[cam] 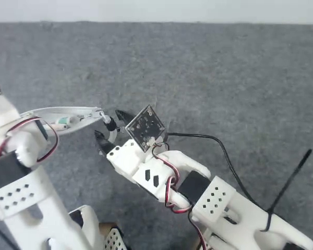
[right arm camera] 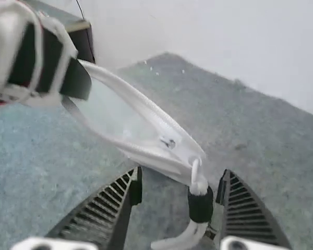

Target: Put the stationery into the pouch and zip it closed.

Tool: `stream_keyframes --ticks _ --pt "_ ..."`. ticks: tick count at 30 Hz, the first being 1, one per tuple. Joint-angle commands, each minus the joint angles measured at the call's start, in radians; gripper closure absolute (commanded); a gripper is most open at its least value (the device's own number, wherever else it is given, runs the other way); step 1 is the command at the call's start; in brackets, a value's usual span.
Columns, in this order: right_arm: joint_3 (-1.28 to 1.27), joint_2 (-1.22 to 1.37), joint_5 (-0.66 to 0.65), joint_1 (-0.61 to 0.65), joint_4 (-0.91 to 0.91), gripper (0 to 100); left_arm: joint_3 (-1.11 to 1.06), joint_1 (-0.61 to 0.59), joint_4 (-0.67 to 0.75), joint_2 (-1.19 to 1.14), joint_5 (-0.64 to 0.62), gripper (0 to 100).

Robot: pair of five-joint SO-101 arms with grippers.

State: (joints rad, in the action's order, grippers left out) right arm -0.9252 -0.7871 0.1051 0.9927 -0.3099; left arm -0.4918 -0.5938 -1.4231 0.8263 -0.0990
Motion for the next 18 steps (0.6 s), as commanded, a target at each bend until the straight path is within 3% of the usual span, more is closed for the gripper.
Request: stream_keyframes --ticks 1,18 --pt "0.003 -0.039 -0.012 -0.019 -0.048 76.8 -0.004 0.008 0.026 0.0 -0.014 99" --pt "0.0 0.26 -0.011 -0.068 0.196 76.8 -0.015 0.008 0.026 0.0 -0.012 99"
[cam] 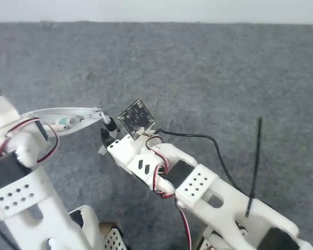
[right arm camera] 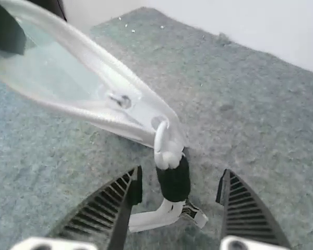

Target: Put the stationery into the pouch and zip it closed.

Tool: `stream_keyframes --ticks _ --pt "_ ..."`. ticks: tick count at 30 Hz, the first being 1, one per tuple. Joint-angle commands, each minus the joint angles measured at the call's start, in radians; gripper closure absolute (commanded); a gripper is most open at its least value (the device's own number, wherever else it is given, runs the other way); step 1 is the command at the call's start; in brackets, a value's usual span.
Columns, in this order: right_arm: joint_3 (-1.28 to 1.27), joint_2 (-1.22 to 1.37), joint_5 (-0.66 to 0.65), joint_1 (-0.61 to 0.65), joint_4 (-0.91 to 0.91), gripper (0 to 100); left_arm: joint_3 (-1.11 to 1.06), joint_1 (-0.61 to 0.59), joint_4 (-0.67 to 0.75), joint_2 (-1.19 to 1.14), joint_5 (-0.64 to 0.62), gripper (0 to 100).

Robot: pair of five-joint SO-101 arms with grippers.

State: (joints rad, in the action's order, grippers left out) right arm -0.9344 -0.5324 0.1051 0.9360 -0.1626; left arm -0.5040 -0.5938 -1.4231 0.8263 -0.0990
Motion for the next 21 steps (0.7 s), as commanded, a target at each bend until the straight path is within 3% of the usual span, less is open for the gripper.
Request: stream_keyframes --ticks 1,12,21 --pt "0.009 0.012 -0.011 -0.012 0.061 76.8 -0.002 0.008 0.026 0.0 -0.012 99" --pt "0.008 0.022 -0.012 -0.015 0.081 77.4 -0.002 0.008 0.026 0.0 -0.012 99" --pt "0.008 0.012 -0.014 -0.015 0.076 99.4 -0.004 0.008 0.026 0.0 -0.012 99"
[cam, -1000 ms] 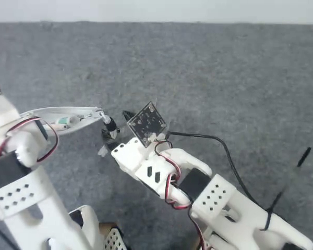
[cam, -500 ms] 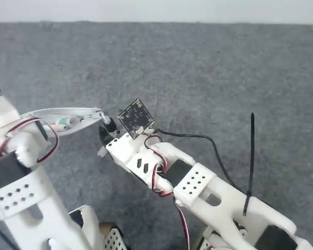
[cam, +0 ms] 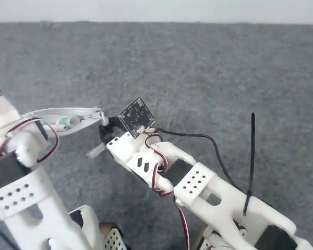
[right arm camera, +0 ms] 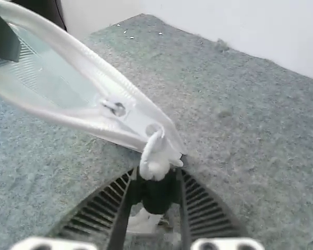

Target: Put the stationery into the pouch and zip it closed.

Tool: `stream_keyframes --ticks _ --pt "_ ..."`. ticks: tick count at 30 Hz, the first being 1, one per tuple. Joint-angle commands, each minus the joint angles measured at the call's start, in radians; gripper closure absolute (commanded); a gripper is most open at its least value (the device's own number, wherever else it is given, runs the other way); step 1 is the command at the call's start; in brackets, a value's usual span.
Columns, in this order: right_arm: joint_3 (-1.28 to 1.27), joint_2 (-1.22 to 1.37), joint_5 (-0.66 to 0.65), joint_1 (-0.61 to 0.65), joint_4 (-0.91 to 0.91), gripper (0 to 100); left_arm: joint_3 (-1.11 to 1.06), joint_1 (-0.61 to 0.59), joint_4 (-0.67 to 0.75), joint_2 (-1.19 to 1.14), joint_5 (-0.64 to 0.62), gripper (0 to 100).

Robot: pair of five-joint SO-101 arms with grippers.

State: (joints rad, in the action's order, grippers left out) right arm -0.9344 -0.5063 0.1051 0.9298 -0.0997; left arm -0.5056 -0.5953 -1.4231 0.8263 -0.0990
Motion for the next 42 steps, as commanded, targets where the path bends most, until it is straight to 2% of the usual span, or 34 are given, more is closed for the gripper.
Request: stream_keyframes --ticks 1,7,18,24,33,42 --pt "0.008 -0.018 -0.02 -0.01 0.012 98.8 -0.002 0.009 0.026 0.0 -0.012 99" --pt "-0.097 -0.143 -0.209 -0.004 0.021 99.3 -0.002 0.009 0.026 0.0 -0.012 99" --pt "-0.172 -0.248 -0.23 0.03 0.01 99.3 0.002 0.011 0.046 0.0 -0.014 99" --pt "-0.198 -0.257 -0.35 0.088 -0.042 99.3 0.002 0.086 0.043 0.0 -0.012 98" --pt "-0.198 -0.257 -0.361 0.145 -0.145 99.3 0.002 0.129 0.048 0.002 -0.018 80" --pt "-0.196 -0.257 -0.362 0.156 -0.191 99.3 -0.004 0.275 0.04 0.16 -0.011 74"
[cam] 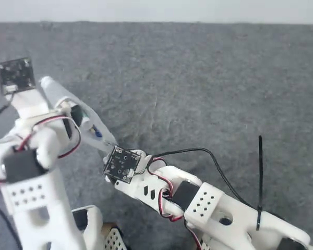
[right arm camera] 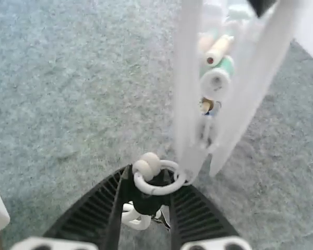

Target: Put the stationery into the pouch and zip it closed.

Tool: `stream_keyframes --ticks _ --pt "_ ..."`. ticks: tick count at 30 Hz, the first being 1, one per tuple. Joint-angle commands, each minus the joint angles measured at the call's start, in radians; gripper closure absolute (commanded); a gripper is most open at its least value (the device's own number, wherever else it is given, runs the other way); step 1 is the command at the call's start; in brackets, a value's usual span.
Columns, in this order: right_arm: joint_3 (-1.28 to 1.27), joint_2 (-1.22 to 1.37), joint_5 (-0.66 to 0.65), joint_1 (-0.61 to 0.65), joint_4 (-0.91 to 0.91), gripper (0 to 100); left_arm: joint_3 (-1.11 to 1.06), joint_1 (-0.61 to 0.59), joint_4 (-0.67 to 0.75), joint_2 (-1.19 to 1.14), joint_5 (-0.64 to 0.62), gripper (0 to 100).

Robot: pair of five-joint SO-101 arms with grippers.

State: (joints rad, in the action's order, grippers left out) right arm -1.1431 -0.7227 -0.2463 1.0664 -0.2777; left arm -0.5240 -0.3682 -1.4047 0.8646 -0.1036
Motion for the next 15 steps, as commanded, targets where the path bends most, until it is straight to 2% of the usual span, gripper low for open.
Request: stream_keyframes --ticks 1,8,12,15 --pt "0.012 -0.042 -0.011 0.028 -0.019 99.3 0.013 0.064 0.021 0.141 -0.006 74" --pt "0.011 -0.113 -0.011 0.076 -0.093 99.3 -0.074 0.215 0.078 0.193 0.061 73" --pt "0.009 -0.255 -0.009 0.071 -0.171 99.3 -0.104 0.239 0.103 0.198 0.08 73" --pt "0.008 -0.331 -0.003 0.07 -0.206 99.3 -0.056 0.239 0.054 0.198 0.078 73"
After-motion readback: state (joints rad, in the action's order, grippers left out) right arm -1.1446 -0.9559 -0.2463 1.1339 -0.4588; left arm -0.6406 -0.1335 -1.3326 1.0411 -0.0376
